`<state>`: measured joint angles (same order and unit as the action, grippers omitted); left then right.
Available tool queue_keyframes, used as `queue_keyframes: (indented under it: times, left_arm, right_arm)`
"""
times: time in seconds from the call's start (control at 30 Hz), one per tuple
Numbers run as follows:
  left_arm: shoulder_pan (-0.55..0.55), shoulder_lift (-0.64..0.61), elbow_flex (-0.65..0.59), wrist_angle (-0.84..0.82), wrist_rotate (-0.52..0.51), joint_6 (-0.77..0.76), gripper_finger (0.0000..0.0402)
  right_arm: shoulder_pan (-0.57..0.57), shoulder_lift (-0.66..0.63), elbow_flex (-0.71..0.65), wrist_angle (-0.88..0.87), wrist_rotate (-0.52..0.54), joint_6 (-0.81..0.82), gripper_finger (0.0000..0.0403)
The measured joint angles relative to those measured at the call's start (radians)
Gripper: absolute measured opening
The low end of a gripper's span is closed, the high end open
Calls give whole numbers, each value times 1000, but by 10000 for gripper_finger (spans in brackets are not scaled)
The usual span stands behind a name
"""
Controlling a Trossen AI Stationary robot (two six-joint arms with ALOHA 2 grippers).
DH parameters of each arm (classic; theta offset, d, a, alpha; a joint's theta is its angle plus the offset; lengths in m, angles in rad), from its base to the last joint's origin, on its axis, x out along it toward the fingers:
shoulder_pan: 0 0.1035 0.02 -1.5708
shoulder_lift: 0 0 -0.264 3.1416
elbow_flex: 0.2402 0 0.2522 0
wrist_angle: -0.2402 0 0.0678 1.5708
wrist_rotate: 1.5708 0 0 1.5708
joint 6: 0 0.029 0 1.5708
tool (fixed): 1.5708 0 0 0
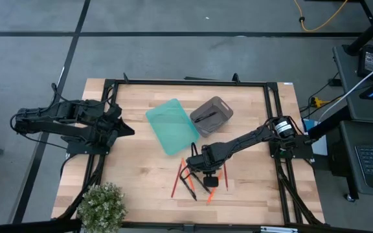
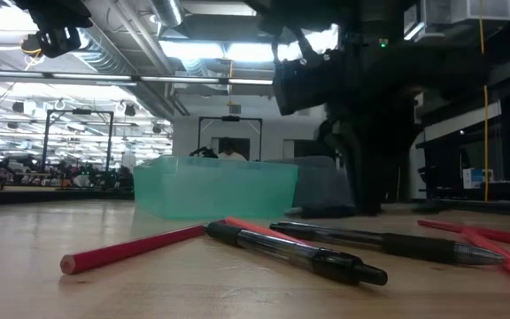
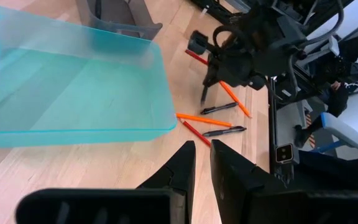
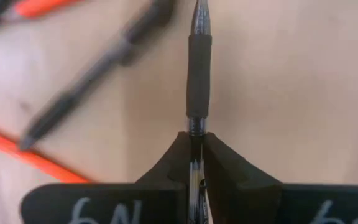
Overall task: Sort pens & pencils
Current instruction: Put the top black pen into the black bin
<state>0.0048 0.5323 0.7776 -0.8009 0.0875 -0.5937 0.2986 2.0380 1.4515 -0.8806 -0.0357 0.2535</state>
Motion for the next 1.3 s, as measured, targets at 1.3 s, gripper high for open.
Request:
queue_keyframes:
  times: [1.3]
  left_arm:
    - [0, 0, -66, -3, 5, -13, 43]
  right_arm:
    - [-353, -433, -89, -135, 441, -369, 24]
